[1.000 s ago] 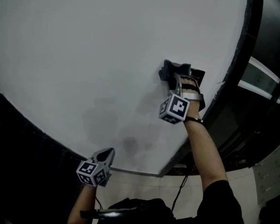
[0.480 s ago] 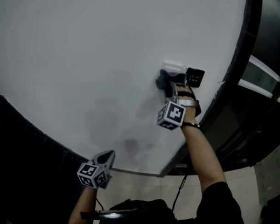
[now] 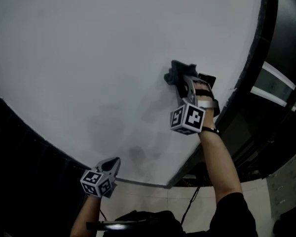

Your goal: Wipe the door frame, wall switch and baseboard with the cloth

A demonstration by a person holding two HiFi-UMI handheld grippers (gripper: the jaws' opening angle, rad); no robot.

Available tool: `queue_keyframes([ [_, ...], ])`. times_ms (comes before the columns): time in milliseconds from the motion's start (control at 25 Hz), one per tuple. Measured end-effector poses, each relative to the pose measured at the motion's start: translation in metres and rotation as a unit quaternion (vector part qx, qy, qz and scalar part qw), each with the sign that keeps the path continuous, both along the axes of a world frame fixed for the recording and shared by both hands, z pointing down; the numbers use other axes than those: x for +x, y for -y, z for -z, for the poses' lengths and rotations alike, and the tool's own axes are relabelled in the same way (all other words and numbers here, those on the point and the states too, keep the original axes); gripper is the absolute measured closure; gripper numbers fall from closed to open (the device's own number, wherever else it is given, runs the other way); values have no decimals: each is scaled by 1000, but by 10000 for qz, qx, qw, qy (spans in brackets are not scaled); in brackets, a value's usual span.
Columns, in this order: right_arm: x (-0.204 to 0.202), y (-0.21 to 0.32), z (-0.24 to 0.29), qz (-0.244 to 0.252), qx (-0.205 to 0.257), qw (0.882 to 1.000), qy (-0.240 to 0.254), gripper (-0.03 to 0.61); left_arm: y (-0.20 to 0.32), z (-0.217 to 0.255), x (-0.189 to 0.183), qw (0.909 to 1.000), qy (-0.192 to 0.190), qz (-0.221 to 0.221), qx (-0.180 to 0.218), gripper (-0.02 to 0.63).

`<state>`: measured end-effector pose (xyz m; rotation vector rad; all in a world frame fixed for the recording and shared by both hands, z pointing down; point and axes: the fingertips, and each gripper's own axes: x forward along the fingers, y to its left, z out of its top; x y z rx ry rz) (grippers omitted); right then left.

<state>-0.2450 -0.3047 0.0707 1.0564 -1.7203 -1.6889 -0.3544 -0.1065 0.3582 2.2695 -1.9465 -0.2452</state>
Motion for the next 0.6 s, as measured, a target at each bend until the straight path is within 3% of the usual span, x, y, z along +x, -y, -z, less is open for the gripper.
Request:
queue_keyframes([
  [200,-5,13,39,-299,146,9994,30,492,-1,7,2,9999,-51,-8,159,612],
  [400,1,38,7,-827,-364,9959,-102,492,-6,1,3,9998,-123,31,144,612],
  [600,0,43,-12,-809,-130,9962,-283,492,-13,-5,-3,9998,-138,122,77,612],
])
